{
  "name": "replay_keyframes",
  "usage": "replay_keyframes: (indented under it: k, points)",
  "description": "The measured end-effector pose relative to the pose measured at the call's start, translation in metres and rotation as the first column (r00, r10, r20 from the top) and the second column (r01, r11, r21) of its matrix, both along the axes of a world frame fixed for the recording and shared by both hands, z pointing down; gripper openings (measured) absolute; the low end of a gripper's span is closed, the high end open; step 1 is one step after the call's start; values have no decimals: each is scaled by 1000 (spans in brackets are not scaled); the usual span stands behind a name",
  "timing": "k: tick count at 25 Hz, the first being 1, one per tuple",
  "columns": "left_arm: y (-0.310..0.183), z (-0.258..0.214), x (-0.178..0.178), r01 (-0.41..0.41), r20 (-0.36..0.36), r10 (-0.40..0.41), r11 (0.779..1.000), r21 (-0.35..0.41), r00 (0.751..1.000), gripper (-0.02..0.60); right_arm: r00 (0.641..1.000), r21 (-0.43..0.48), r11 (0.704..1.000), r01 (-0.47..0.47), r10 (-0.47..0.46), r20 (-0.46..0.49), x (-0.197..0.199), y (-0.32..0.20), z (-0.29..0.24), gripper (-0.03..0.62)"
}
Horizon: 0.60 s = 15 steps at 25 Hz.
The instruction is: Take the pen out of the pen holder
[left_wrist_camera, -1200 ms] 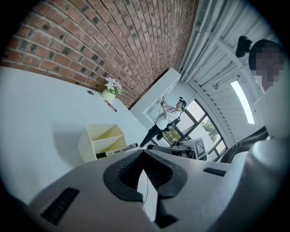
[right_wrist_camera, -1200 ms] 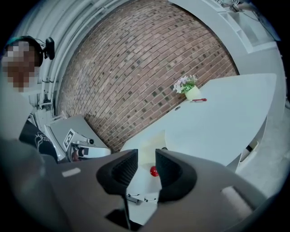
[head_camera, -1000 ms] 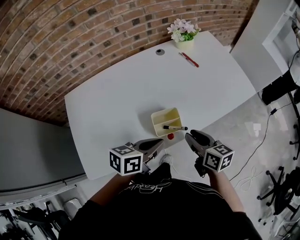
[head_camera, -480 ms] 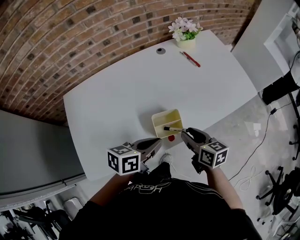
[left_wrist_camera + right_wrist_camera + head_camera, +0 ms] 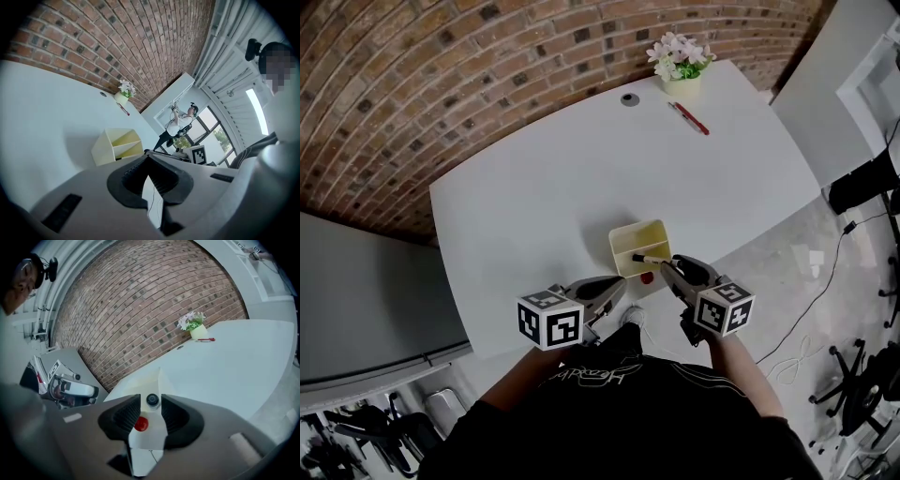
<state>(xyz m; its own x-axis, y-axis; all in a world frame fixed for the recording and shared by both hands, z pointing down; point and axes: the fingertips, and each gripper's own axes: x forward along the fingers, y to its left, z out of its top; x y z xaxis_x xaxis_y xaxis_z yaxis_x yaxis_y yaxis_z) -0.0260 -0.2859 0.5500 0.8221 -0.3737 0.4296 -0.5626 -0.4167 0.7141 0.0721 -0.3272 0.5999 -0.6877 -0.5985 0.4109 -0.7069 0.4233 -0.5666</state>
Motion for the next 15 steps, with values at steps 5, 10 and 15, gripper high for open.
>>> replay_keyframes:
  k: [5,10,15]
  points:
    - [1,5,-2,10,3,-10,1000,-11,1000,3,1000,14,1000,-16,16,-17,5,-2,0,94]
    - [1,9,-5,13,10,-13,1000,-21,1000,3,1000,13,1000,-20,20,-17,4,-4,2,91]
    - [0,4,-2,15,1,-15,1000,-15,1000,3,1000,13,1000,-16,17,-21,6,-3,2,86]
